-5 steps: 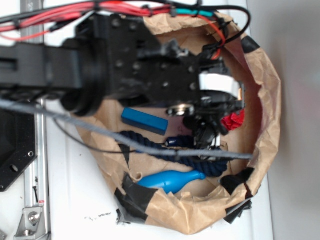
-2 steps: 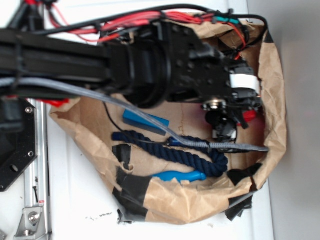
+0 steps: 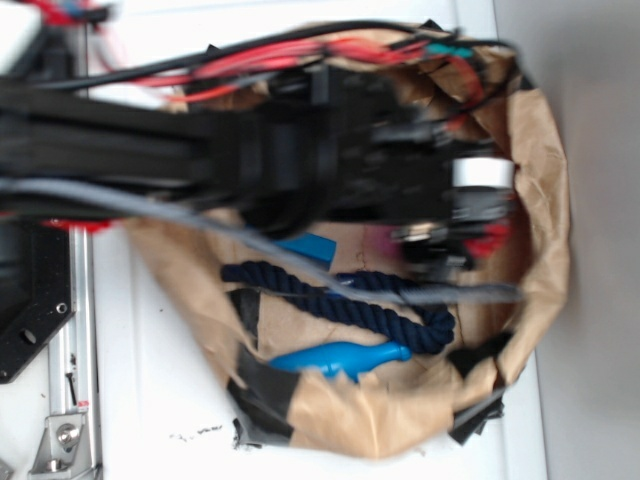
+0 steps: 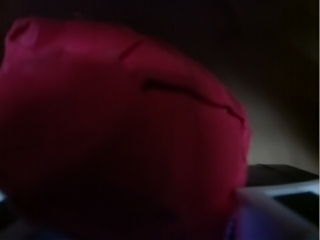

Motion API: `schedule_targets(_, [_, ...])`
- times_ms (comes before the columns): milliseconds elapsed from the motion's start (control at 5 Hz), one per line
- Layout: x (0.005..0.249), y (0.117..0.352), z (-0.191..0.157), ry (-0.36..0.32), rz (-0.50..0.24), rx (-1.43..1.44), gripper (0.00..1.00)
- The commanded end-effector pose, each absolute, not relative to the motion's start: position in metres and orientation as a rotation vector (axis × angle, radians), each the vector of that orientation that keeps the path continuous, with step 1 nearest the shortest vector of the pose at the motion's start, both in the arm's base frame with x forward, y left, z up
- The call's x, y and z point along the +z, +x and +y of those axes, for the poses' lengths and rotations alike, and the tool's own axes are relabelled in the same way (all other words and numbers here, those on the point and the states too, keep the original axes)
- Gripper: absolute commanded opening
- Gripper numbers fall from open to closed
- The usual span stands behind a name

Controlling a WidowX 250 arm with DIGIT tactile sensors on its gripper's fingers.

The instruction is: Grab the red paper.

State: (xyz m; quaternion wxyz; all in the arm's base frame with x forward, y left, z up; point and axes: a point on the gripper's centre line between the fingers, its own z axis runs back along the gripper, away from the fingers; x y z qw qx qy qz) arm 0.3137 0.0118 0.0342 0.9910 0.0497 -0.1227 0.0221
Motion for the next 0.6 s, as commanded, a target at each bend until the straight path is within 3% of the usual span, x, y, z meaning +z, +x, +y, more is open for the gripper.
schedule_targets(0, [0.15, 0.295, 0.01, 0.317, -0.377, 0.13, 0.0])
schedule_targets(200, [0.181, 0.286, 0.012, 0.353, -0.343, 0.178, 0.0])
schedule_targets(400, [0.196, 0.282, 0.02, 0.336, -0.28, 0.339, 0.0])
